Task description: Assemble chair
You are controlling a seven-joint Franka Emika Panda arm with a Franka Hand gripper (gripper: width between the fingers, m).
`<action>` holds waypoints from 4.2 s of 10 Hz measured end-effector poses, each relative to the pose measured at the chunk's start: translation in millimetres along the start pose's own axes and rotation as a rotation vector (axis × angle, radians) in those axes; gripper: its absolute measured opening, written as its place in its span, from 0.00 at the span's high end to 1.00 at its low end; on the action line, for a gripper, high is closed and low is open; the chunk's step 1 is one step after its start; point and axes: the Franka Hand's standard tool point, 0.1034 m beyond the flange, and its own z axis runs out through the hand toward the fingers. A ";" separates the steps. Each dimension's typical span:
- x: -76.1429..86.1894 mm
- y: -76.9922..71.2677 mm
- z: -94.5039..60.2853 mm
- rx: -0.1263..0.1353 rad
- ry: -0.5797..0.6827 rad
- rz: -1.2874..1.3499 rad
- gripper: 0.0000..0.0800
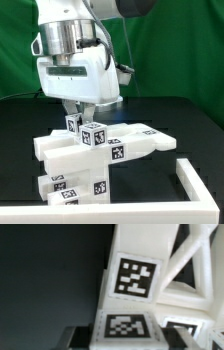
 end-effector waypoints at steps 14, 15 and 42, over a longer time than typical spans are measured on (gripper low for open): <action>6.0 -1.6 1.8 -0.082 0.017 -1.057 0.39; 5.7 -1.7 2.1 -0.080 0.020 -0.954 0.63; 15.3 -4.7 -40.7 0.043 -0.041 0.458 0.19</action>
Offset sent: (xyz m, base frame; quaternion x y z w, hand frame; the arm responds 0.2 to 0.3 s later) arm 0.0100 0.0072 -0.0107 -0.0118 -0.0409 -0.4399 0.8971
